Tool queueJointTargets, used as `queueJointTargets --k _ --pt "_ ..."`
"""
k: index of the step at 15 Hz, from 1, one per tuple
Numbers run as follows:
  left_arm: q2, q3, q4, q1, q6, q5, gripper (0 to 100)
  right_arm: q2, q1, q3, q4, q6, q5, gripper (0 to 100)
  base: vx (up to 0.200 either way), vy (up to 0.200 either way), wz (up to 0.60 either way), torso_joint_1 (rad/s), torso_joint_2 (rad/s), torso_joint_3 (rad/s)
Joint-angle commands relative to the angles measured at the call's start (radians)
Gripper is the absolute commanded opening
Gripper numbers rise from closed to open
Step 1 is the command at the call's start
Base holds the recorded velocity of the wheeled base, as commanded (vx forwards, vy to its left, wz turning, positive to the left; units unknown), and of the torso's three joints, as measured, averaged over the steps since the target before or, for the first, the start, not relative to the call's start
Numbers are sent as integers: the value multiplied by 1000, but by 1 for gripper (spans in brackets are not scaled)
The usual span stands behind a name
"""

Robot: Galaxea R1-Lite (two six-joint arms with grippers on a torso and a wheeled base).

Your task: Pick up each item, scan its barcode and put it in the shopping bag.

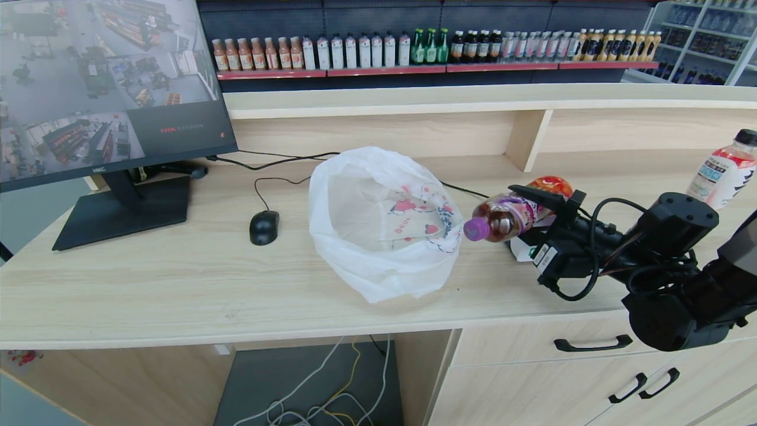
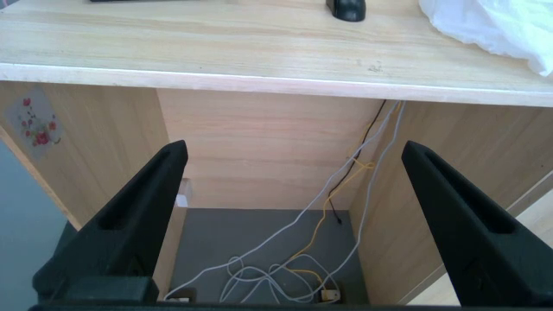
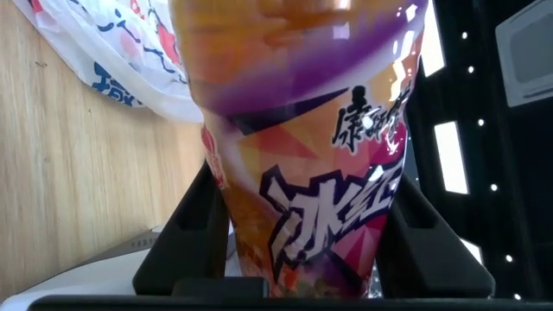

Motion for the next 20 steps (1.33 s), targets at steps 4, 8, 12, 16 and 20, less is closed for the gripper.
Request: queueJointTargets --k 4,8,12,16,20 --pt "0 0 0 0 0 0 100 1 0 4 0 -1 0 0 0 0 0 0 0 0" --pt "0 0 0 0 0 0 100 -5 5 7 0 3 0 0 0 0 0 0 0 0" --pt "0 0 0 0 0 0 100 -71 11 -4 0 60 -4 0 0 0 0 0 0 0" --pt "0 0 0 0 0 0 100 -136 43 -11 0 174 -10 0 0 0 0 0 0 0" --pt "0 0 0 0 0 0 100 -206 100 1 0 344 -73 0 0 0 0 0 0 0"
